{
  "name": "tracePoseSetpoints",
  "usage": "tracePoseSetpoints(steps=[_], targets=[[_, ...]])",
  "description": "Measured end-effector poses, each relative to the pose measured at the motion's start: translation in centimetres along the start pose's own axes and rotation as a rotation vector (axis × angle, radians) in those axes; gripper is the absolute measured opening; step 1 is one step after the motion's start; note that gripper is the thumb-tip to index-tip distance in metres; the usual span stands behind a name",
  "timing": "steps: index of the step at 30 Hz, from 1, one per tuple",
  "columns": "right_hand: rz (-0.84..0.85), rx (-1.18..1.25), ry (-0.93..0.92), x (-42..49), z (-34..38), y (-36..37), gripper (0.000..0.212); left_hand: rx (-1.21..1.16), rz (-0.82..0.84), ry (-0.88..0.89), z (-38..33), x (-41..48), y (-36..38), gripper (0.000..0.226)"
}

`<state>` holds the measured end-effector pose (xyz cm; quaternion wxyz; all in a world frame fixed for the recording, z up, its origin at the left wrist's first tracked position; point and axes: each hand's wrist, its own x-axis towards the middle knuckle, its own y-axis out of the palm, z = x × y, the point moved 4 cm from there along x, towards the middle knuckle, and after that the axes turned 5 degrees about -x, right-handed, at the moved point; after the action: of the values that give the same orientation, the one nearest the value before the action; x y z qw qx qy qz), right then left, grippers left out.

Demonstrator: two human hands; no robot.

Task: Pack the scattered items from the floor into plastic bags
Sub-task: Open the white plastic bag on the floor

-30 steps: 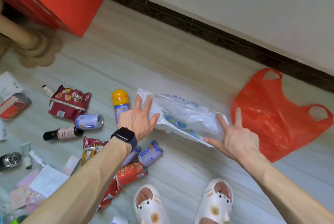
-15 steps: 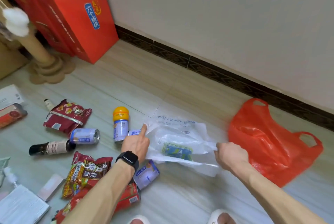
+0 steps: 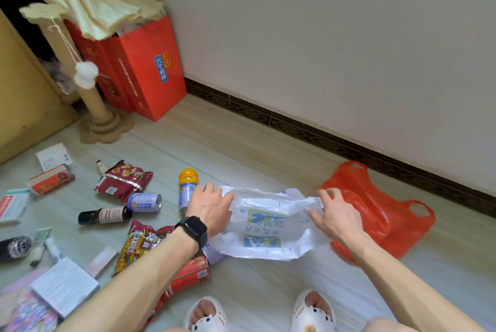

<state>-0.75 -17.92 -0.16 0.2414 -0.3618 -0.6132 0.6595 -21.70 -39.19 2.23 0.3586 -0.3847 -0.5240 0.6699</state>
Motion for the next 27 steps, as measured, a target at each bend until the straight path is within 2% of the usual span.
tracePoseSetpoints(steps=[2,4,7,9,11,14,17,20,24,27], targets=[[0.011,0.011,0.006,-0.6,-0.4,0.8,0.057,0.034,-0.082,0.056,0.0,-0.2,-0.6,0.027],[0.009,-0.034,-0.004,-0.8,-0.7,1.6,0.058,0.097,-0.101,0.148,-0.7,-0.3,-0.2,0.031],[-0.100,-0.144,-0.080,-1.2,-0.6,2.1,0.055,0.187,-0.092,0.338,-3.4,-0.5,1.2,0.040],[-0.198,-0.104,-0.209,-1.9,0.2,3.0,0.043,0.263,-0.044,0.515,-6.2,-0.4,2.9,0.032],[-0.250,-0.040,-0.432,-3.6,2.1,4.9,0.034,0.354,-0.010,0.672,-8.9,0.0,5.0,0.019],[-0.177,-0.008,-0.701,-6.6,4.5,9.4,0.026,0.504,0.096,0.747,-11.2,1.6,8.9,0.032],[-0.005,-0.028,-0.778,-8.0,5.7,13.2,0.024,0.522,0.166,0.717,-11.4,3.5,10.7,0.036],[0.119,-0.097,-0.671,-6.1,5.5,15.6,0.035,0.499,0.223,0.640,-10.2,5.1,11.6,0.044],[0.311,-0.197,-0.409,-1.2,3.8,15.7,0.055,0.379,0.209,0.342,-6.9,8.4,12.1,0.057],[0.371,-0.269,-0.393,1.5,2.8,15.2,0.062,0.322,0.196,0.105,-5.0,10.3,11.6,0.069]])
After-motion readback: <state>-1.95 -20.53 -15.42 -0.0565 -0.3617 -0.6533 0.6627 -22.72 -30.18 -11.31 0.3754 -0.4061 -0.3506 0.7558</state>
